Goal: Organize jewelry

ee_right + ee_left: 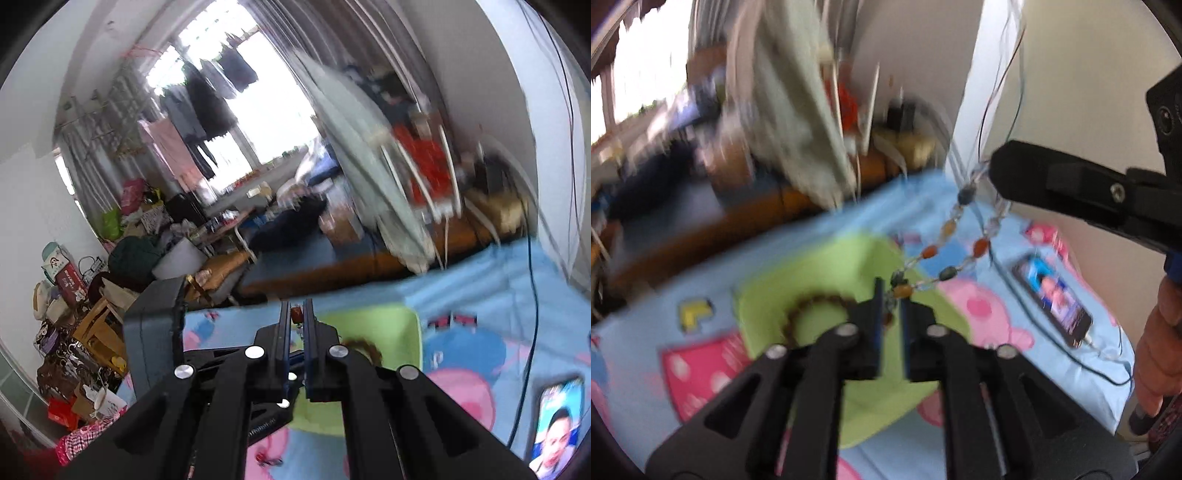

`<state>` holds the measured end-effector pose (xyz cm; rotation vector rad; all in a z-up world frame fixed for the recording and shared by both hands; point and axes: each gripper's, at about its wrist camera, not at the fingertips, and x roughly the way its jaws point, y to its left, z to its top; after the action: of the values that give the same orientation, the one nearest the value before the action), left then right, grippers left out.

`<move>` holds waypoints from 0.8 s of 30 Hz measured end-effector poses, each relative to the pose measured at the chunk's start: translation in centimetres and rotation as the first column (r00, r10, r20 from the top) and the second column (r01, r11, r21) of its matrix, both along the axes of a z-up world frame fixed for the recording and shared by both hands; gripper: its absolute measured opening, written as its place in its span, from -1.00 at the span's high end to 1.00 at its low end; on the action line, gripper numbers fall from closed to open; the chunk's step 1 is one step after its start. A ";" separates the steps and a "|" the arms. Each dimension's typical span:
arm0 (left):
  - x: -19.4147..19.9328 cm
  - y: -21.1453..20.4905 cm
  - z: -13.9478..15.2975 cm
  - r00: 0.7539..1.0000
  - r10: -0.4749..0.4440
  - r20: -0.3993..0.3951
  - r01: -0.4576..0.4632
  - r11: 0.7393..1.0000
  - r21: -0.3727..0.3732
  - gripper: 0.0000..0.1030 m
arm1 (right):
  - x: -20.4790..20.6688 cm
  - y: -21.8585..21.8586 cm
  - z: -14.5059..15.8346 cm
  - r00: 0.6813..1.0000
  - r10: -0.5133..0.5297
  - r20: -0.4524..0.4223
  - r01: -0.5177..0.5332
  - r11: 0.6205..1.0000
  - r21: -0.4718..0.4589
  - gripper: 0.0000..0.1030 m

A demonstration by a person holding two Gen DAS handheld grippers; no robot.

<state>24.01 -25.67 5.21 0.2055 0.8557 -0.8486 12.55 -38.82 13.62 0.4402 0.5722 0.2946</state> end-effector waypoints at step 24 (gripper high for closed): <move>-6.1 24.8 -1.6 0.954 0.301 0.003 -0.299 0.950 -0.095 0.36 | -2.6 13.2 -6.7 0.941 0.281 -0.190 -0.284 0.959 0.013 1.00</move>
<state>17.94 -0.89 3.63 -0.0015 0.8041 -0.5988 10.00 -25.64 6.95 0.3738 0.8265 0.5268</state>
